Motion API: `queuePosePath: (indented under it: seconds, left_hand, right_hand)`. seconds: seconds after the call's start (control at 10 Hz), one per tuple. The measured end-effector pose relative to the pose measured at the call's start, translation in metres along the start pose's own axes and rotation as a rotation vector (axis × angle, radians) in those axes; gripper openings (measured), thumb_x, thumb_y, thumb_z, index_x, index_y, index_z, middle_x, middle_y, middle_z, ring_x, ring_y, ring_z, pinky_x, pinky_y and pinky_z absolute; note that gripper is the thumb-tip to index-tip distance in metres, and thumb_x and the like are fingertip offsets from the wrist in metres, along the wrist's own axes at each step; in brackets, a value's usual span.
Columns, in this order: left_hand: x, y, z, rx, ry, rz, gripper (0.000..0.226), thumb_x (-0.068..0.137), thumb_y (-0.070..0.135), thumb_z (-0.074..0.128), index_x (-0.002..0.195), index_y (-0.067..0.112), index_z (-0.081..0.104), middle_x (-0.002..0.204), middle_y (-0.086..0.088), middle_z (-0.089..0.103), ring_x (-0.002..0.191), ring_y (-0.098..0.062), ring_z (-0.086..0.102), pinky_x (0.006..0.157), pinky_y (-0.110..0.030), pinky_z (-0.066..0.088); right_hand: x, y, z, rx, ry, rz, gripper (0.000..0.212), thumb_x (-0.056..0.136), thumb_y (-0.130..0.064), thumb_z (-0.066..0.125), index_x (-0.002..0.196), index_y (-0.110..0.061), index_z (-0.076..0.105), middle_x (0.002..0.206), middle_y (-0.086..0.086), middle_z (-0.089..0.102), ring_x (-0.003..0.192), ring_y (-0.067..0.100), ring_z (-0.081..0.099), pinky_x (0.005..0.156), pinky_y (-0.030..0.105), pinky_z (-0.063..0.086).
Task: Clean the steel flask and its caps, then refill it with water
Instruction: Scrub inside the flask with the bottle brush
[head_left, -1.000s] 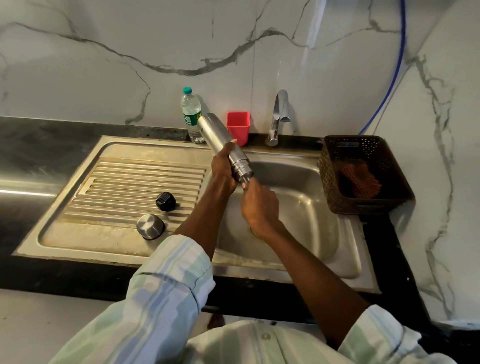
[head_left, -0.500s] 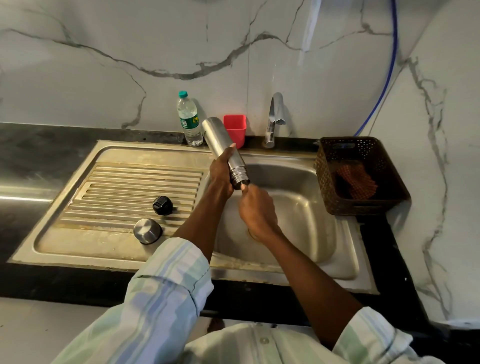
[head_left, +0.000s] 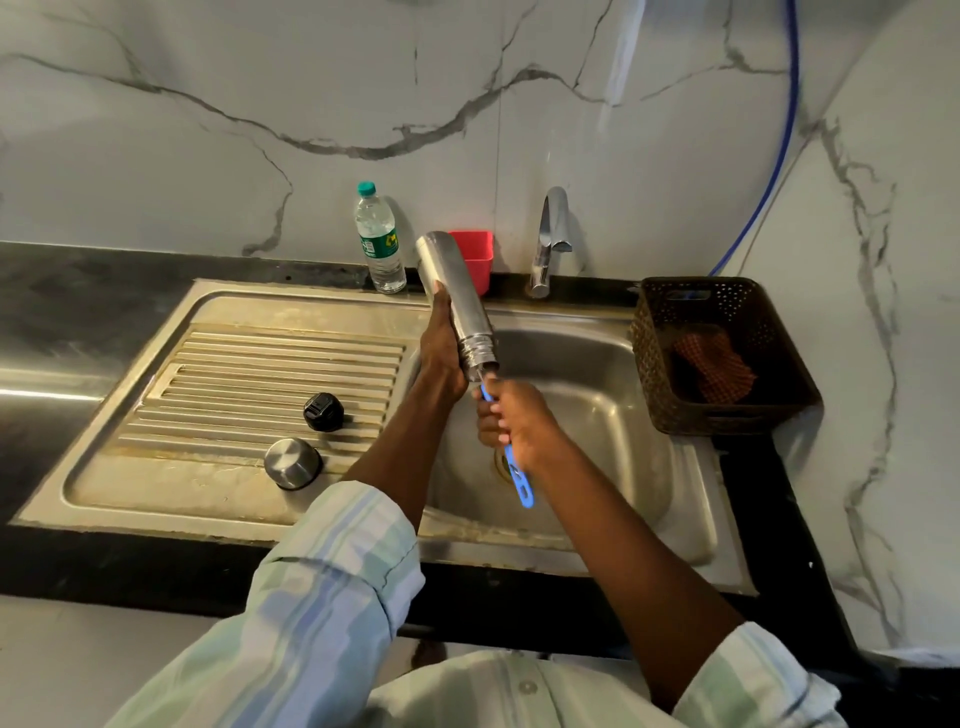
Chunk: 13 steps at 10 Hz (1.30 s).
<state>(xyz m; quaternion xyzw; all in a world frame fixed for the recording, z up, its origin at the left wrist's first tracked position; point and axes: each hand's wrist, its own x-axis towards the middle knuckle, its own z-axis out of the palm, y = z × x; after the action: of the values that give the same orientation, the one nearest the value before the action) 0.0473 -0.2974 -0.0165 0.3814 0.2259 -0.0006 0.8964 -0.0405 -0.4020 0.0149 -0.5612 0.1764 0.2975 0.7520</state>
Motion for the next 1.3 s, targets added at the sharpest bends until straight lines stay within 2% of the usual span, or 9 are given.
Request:
queuePosePath:
  seconds: [0.1,0.3,0.5,0.7,0.8,1.0,1.1,1.2,1.3]
  left_hand:
    - [0.004,0.002,0.003,-0.079,-0.030,-0.007,0.061,0.086,0.068,0.056,0.094,0.008,0.059,0.068,-0.007,0.054,0.058,-0.020,0.054,0.062,-0.035,0.047]
    - [0.019,-0.008,0.002,-0.048,0.070,0.035,0.098,0.054,0.081,0.075,0.117,0.008,0.060,0.082,-0.010,0.066,0.071,-0.027,0.065,0.081,-0.046,0.054]
    - [0.014,0.000,-0.004,-0.064,0.032,0.035,0.087,0.069,0.073,0.069,0.122,0.006,0.053,0.078,-0.011,0.062,0.065,-0.025,0.064,0.064,-0.038,0.056]
    - [0.004,-0.003,-0.005,-0.100,-0.012,0.054,0.087,0.076,0.070,0.066,0.131,0.004,0.053,0.080,-0.011,0.065,0.070,-0.026,0.065,0.070,-0.041,0.055]
    - [0.002,-0.008,-0.007,-0.036,0.008,0.045,0.101,0.066,0.070,0.073,0.138,0.003,0.049,0.086,-0.013,0.065,0.073,-0.026,0.066,0.069,-0.039,0.055]
    - [0.003,0.003,0.002,-0.038,-0.061,-0.019,0.073,0.094,0.060,0.050,0.132,-0.001,0.043,0.080,-0.016,0.057,0.061,-0.026,0.062,0.054,-0.034,0.057]
    - [0.002,0.005,0.002,-0.016,-0.047,-0.030,0.069,0.094,0.060,0.051,0.125,-0.001,0.046,0.079,-0.016,0.059,0.061,-0.026,0.062,0.056,-0.037,0.058]
    - [0.003,0.003,0.006,0.022,0.041,0.017,0.056,0.093,0.055,0.058,0.119,0.005,0.054,0.084,-0.014,0.063,0.071,-0.026,0.063,0.079,-0.045,0.056]
    - [0.002,0.004,0.007,0.002,0.047,0.026,0.054,0.092,0.055,0.059,0.116,0.006,0.058,0.078,-0.011,0.065,0.067,-0.024,0.064,0.076,-0.042,0.054]
  right_hand:
    - [0.002,-0.010,-0.012,0.260,-0.140,0.133,0.031,0.103,-0.021,0.034,0.080,-0.006,0.050,0.047,-0.003,0.034,0.029,0.005,0.027,0.028,0.016,0.023]
    - [-0.017,0.002,0.008,-1.276,0.524,-0.423,0.029,0.099,-0.025,0.042,0.116,-0.010,0.060,0.108,0.014,0.066,0.099,0.035,0.063,0.081,0.040,0.049]
    - [-0.001,-0.017,-0.013,0.391,-0.219,0.194,0.030,0.103,-0.021,0.034,0.080,-0.006,0.048,0.048,-0.004,0.032,0.029,0.004,0.026,0.027,0.018,0.021]
    - [-0.025,-0.019,0.011,-1.265,0.484,-0.433,0.028,0.099,-0.027,0.044,0.114,-0.010,0.061,0.110,0.014,0.067,0.099,0.033,0.065,0.081,0.038,0.050]
    - [-0.018,-0.002,0.017,-1.272,0.517,-0.436,0.031,0.100,-0.022,0.041,0.117,-0.008,0.062,0.110,0.014,0.067,0.100,0.034,0.064,0.082,0.039,0.050]
    - [-0.002,-0.009,-0.003,0.456,-0.231,0.222,0.034,0.103,-0.020,0.031,0.074,-0.009,0.044,0.046,-0.004,0.033,0.027,0.004,0.025,0.025,0.018,0.020]
    - [-0.010,-0.014,-0.002,0.200,-0.130,0.136,0.035,0.105,-0.026,0.031,0.079,-0.009,0.047,0.049,-0.002,0.037,0.029,0.005,0.029,0.027,0.019,0.024]
    - [-0.025,-0.005,0.009,-0.941,0.377,-0.327,0.033,0.103,-0.036,0.039,0.102,-0.009,0.057,0.085,0.013,0.064,0.069,0.026,0.063,0.058,0.031,0.042]
    - [-0.022,0.008,0.012,-1.327,0.519,-0.479,0.030,0.102,-0.026,0.039,0.118,-0.009,0.058,0.106,0.014,0.066,0.096,0.033,0.064,0.073,0.036,0.046]
